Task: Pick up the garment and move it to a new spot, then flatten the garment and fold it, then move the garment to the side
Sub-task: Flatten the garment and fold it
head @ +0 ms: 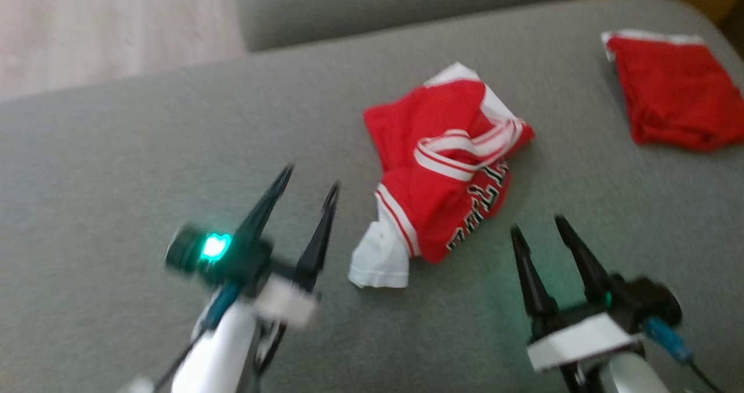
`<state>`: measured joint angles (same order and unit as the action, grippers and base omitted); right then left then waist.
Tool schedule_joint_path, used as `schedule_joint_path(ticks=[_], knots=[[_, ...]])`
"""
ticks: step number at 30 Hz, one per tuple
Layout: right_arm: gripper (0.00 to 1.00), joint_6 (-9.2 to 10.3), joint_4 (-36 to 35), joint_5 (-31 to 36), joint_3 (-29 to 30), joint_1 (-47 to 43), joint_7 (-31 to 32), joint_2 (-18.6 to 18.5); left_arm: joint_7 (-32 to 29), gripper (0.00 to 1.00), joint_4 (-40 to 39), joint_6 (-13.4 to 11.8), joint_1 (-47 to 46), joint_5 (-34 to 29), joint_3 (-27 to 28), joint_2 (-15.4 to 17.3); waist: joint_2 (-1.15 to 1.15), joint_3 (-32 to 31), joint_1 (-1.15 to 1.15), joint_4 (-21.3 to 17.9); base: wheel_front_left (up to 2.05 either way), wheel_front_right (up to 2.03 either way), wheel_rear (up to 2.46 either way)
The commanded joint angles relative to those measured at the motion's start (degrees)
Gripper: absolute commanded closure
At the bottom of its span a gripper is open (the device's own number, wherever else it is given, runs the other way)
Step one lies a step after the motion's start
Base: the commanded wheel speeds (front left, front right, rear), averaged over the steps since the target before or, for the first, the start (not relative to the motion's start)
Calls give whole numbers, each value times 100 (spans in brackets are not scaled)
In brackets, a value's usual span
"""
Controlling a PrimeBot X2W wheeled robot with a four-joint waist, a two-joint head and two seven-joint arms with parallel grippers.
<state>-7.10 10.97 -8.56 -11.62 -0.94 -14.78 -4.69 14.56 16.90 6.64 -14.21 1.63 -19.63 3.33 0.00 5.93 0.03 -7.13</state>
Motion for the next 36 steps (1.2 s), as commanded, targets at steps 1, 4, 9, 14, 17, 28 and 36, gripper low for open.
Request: schedule_joint_path(ticks=[1,4,9,14,17,28,36], knots=[[0,-39,-205,15,-190,294,-22,-103,44,0,71,36,-560,-47,12,46,0,585,-3,-519,0,0,0],[0,-39,-226,27,-267,475,-22,-89,44,0,746,73,-1340,-22,-370,92,0,857,-3,-778,0,0,0],[0,-39,-249,18,-349,630,-22,-38,2,0,2214,82,-2265,529,-1435,172,0,1139,-3,-1170,0,0,0],[0,-39,-248,16,-306,665,-22,-13,-20,0,2911,83,-2718,1130,-2233,249,0,1268,-3,-1357,0,0,0],[0,-39,-266,18,-277,666,-22,3,16,0,3119,83,-2952,1331,-2604,250,0,1327,-3,-1407,0,0,0],[0,-39,-209,44,-309,696,-22,64,42,0,2976,84,-3340,1046,-3420,210,0,1273,-3,-1430,0,0,0],[0,-39,-156,23,-328,641,-22,87,43,100,2889,84,-3360,914,-3746,129,0,1091,-3,-1499,0,0,0]])
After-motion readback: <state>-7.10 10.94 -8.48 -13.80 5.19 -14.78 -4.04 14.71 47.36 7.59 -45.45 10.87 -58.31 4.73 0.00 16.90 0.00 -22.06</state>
